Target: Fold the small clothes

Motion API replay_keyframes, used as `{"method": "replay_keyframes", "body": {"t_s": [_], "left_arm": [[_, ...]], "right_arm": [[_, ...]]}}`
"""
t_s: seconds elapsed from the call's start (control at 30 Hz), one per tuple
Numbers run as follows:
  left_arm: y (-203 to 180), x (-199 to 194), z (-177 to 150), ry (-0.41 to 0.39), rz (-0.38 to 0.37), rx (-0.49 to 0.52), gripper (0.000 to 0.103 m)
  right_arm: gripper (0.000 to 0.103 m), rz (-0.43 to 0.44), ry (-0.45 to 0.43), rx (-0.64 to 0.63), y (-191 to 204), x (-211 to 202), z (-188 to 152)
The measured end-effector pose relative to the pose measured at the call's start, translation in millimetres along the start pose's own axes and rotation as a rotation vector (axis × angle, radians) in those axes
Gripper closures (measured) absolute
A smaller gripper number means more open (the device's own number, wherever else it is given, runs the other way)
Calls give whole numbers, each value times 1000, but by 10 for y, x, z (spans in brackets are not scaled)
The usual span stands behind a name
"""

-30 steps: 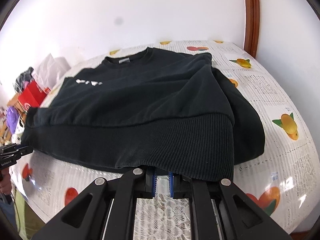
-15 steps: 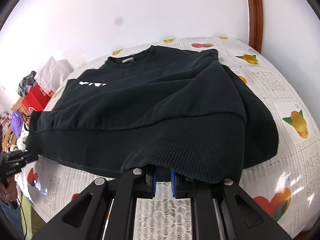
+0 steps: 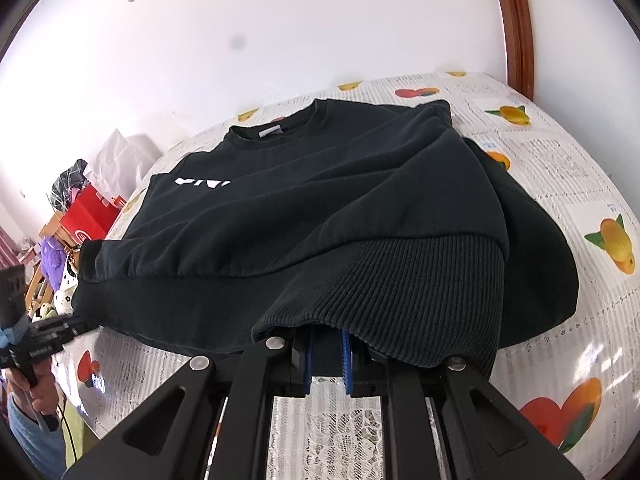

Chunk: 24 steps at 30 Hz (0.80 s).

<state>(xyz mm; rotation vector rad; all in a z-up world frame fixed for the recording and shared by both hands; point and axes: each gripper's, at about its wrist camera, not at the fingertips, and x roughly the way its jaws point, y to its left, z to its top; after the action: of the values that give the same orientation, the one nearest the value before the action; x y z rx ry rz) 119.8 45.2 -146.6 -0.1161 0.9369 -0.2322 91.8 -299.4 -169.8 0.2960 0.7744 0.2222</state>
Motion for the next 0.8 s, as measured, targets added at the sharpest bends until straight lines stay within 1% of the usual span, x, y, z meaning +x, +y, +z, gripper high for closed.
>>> {"method": "replay_keyframes", "body": {"t_s": [0.07, 0.13, 0.2, 0.3, 0.33, 0.4, 0.43, 0.53, 0.57, 0.63, 0.7, 0.77, 0.8], "left_arm": [[6, 43, 17, 13, 13, 0, 76], [-60, 159, -19, 55, 60, 45, 76], [-125, 156, -54, 41, 86, 89, 76], [-174, 133, -79, 44, 43, 106, 76], [-189, 133, -78, 39, 65, 116, 76], [-209, 138, -62, 14, 143, 145, 76], [-209, 130, -54, 3, 160, 150, 76], [-219, 112, -29, -20, 176, 169, 75], [-251, 151, -38, -16, 199, 199, 71], [-316, 217, -64, 2, 221, 244, 67], [-394, 251, -95, -11, 269, 306, 66], [-412, 253, -87, -12, 283, 313, 66], [-410, 247, -77, -13, 285, 308, 70]], "right_arm": [[91, 1, 5, 4, -14, 16, -14], [91, 0, 10, 2, -5, 31, -30], [91, 1, 18, -5, 14, 51, -42], [91, 15, 21, -19, 57, 58, -39], [91, 23, 21, -21, 70, 60, -32], [91, 31, 20, -27, 102, 65, -10], [91, 32, 19, -29, 114, 66, -2], [91, 33, 21, -37, 138, 71, -1], [91, 33, 22, -38, 141, 75, -4], [91, 34, 26, -38, 134, 84, -14], [90, 38, 28, -33, 122, 86, -25], [90, 40, 30, -31, 106, 83, -34], [90, 41, 31, -31, 106, 85, -35]]}}
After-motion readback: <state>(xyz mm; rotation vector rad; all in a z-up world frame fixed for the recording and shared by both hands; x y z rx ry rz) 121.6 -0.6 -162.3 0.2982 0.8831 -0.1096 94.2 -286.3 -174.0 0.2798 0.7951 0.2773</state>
